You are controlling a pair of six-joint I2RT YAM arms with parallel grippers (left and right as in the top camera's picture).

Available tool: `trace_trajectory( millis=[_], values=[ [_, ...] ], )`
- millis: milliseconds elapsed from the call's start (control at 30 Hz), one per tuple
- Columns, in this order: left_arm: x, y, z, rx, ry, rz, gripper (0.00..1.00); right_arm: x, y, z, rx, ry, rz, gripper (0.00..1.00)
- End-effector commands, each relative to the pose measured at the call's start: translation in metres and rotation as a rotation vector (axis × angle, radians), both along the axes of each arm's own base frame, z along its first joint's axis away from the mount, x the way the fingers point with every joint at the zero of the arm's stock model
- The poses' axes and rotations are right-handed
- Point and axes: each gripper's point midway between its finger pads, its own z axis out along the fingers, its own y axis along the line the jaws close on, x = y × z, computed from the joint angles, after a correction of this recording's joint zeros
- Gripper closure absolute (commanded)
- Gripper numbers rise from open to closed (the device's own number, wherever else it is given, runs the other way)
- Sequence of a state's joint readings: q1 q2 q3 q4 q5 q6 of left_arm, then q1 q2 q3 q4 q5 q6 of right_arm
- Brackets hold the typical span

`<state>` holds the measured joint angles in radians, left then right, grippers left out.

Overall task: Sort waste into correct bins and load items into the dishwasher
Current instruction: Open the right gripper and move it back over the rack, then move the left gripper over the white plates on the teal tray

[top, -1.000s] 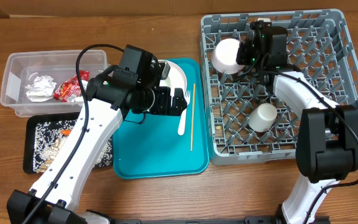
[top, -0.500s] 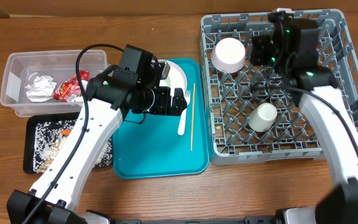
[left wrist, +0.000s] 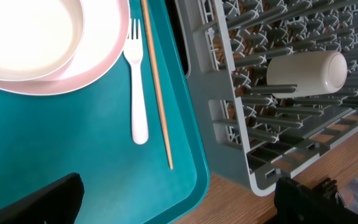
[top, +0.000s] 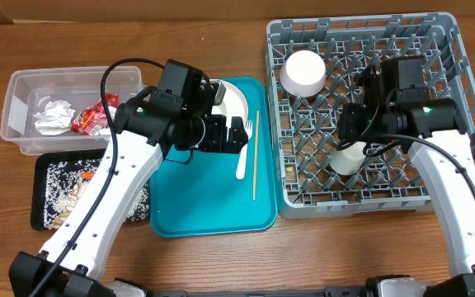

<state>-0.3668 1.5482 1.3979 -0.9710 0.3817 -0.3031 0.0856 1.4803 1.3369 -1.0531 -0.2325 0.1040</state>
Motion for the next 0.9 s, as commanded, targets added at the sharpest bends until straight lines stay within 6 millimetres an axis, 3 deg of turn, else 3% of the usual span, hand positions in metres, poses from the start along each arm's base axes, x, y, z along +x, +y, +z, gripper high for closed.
trace_trajectory(
  millis=[0,200,333,467,733,867],
  values=[
    [0.005,-0.002,0.019,-0.026,-0.059,0.002,0.00,-0.002,0.002,0.005,0.016,-0.005,0.002,0.96],
    [0.028,-0.005,0.031,-0.035,-0.169,0.024,0.00,-0.006,0.002,0.003,0.021,0.016,0.005,0.96],
    [0.052,0.025,0.025,0.121,-0.246,0.163,0.00,-0.007,0.003,0.003,0.022,0.017,0.005,0.96],
    [0.067,0.053,0.012,0.239,-0.241,0.329,0.00,-0.007,0.003,0.003,0.021,0.017,0.005,0.96],
    [0.084,0.074,-0.024,0.371,-0.200,0.460,0.08,-0.007,0.002,0.003,0.021,0.018,0.005,0.96],
    [0.095,0.080,-0.051,0.424,-0.171,0.486,0.18,-0.009,0.002,0.002,0.021,0.026,0.005,0.96]
  ],
)
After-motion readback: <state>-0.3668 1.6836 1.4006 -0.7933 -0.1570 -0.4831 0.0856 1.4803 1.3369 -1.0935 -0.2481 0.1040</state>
